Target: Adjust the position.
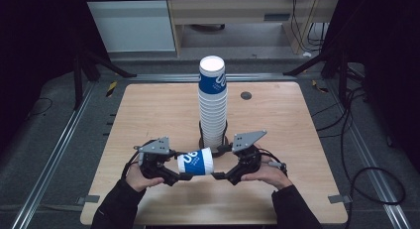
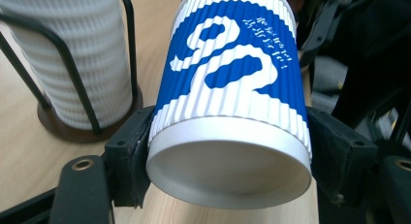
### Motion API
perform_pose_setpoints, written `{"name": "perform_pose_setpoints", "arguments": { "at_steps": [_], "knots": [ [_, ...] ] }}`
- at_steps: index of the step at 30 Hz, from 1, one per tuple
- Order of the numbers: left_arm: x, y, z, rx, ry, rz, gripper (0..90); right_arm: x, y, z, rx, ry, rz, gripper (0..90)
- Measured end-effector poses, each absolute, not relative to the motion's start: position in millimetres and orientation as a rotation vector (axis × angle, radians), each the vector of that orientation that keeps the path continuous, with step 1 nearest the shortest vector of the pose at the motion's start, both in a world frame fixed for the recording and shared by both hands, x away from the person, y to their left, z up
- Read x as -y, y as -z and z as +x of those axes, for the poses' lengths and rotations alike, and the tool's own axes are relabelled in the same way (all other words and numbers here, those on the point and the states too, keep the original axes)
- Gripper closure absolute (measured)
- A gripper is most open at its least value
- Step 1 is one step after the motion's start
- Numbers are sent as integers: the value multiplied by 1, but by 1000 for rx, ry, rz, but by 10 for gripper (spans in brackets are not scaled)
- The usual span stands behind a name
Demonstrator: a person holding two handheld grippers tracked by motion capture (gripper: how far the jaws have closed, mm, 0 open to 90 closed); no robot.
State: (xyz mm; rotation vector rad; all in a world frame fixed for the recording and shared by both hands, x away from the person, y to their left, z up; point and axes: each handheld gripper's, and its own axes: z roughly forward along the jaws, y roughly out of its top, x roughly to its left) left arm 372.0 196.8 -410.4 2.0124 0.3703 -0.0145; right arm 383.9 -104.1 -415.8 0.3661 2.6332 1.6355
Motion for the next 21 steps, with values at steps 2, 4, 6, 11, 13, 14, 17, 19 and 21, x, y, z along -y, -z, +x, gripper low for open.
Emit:
{"name": "perform_pose_setpoints", "arguments": {
  "at_steps": [2,4,6,11,13,14,17,19,21],
  "knots": [
    [-199,409,371,-362,5,1979,257,106,414,385,-2610,-1677,379,93],
    [-200,408,371,-357,9,1956,257,107,413,385,-2597,-1712,385,93],
    [-199,410,371,-354,23,1935,257,107,413,385,-2595,-1733,385,92],
    [-192,415,370,-347,37,1949,257,104,414,384,-2601,-1764,378,93],
    [-188,417,369,-336,44,1951,257,103,415,384,-2605,-1779,377,92],
    [-187,417,368,-329,54,1954,257,103,415,384,-2606,-1793,378,92],
    [-183,418,366,-316,59,1957,257,101,416,384,-2613,-1800,374,90],
    [-180,419,365,-309,66,1960,257,100,417,384,-2622,-1817,362,92],
    [-178,420,365,-303,69,1966,257,98,418,383,-2633,-1817,350,106]
  ]
}}
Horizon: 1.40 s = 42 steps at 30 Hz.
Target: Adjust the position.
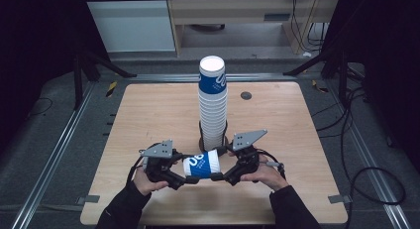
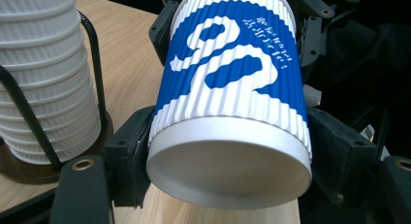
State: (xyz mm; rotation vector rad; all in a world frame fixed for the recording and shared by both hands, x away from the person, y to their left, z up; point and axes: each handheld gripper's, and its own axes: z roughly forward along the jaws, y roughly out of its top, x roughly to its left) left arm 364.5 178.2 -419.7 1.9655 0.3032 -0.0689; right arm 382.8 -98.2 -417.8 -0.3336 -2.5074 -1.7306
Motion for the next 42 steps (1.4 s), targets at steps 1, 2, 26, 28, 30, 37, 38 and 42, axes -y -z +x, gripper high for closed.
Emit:
{"name": "perform_pose_setpoints", "arguments": {
  "at_steps": [1,2,26,28,30,37,38,42],
  "knots": [
    [-177,420,364,-302,64,1967,257,97,418,383,2501,1726,-329,113],
    [-177,420,364,-300,62,1970,257,96,419,383,2498,1722,-324,116],
    [-187,411,365,-332,-1,2060,113,106,411,383,2570,1692,-331,162],
    [-188,411,365,-342,-39,2100,103,106,409,383,2638,1645,-335,162],
    [-186,414,365,-346,-45,2139,99,103,408,383,2692,1595,-337,161],
    [-176,422,365,-325,-76,2237,94,85,406,385,2794,1415,-289,160],
    [-175,422,364,-319,-81,2249,94,82,405,386,2813,1386,-280,160],
    [-172,424,363,-307,-81,2266,105,69,404,387,2824,1328,-249,159]
  ]
}}
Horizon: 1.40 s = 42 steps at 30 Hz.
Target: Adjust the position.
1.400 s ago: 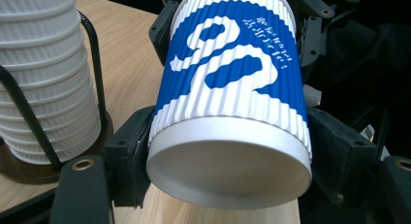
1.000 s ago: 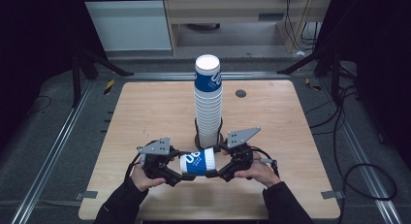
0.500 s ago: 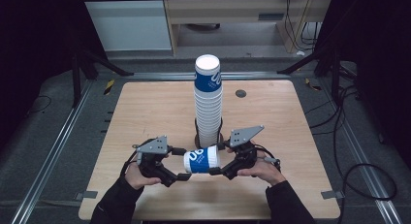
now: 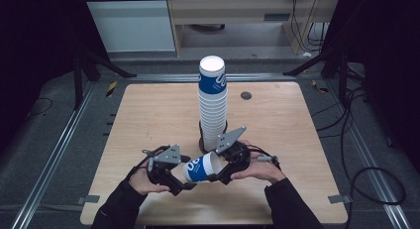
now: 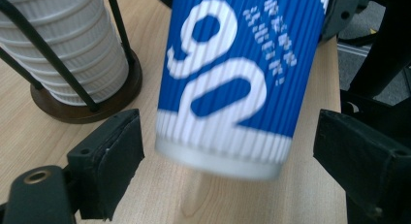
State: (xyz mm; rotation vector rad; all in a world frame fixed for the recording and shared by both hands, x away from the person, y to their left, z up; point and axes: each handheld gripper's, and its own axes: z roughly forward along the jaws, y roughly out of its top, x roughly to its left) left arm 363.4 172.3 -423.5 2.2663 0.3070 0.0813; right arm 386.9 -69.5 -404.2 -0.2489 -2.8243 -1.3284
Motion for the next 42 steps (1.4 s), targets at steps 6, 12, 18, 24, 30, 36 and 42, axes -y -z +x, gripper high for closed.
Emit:
{"name": "perform_pose_setpoints", "arguments": {
  "at_steps": [6,12,18,24,30,36,42],
  "knots": [
    [-171,426,364,-298,-68,2295,177,54,402,387,2833,1278,-201,158],
    [-171,428,365,-284,-52,2322,252,48,402,386,2843,1255,-179,157],
    [-171,428,365,-284,-58,2321,258,50,403,386,2841,1302,-175,123],
    [-178,428,369,-328,-58,2288,260,70,393,388,2795,1443,-271,68],
    [-187,424,373,-373,-74,2205,259,104,389,387,2727,1634,-455,69],
    [-191,422,373,-409,-86,2071,259,124,395,383,2644,1748,-557,72],
    [-189,420,370,-404,-82,1970,259,123,403,379,2583,1790,-567,71]
  ]
}}
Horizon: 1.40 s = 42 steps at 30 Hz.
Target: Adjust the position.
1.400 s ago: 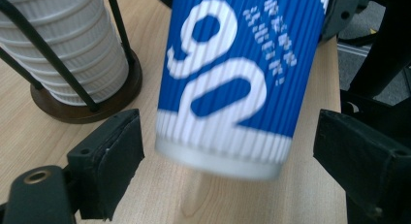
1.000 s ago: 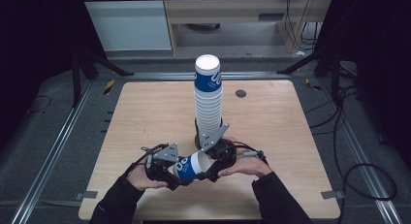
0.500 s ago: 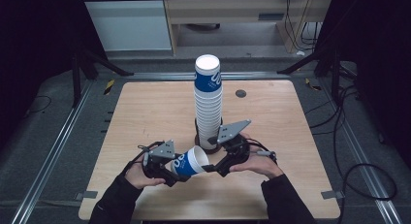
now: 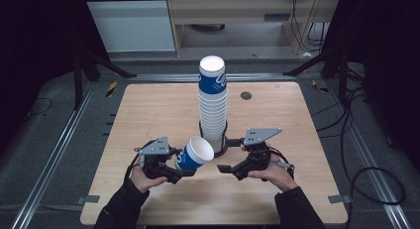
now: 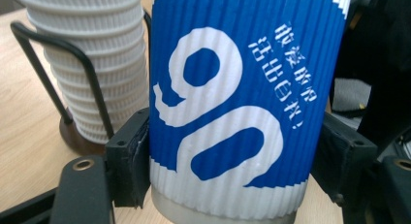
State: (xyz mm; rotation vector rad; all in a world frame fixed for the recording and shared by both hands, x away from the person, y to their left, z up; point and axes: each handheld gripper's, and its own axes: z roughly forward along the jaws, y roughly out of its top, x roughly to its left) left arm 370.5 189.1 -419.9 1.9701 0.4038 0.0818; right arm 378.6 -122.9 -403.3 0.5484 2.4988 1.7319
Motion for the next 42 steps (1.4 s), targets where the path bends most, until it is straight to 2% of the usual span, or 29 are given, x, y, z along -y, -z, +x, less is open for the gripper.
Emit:
{"name": "perform_pose_setpoints", "arguments": {
  "at_steps": [21,28,42],
  "knots": [
    [-164,425,358,-337,-96,2000,260,87,415,381,-2552,-1878,511,80],
    [-162,426,358,-332,-95,2008,260,84,417,381,-2572,-1908,512,138],
    [-163,425,358,-329,-85,2009,255,85,419,380,-2572,-1938,534,171]
  ]
}}
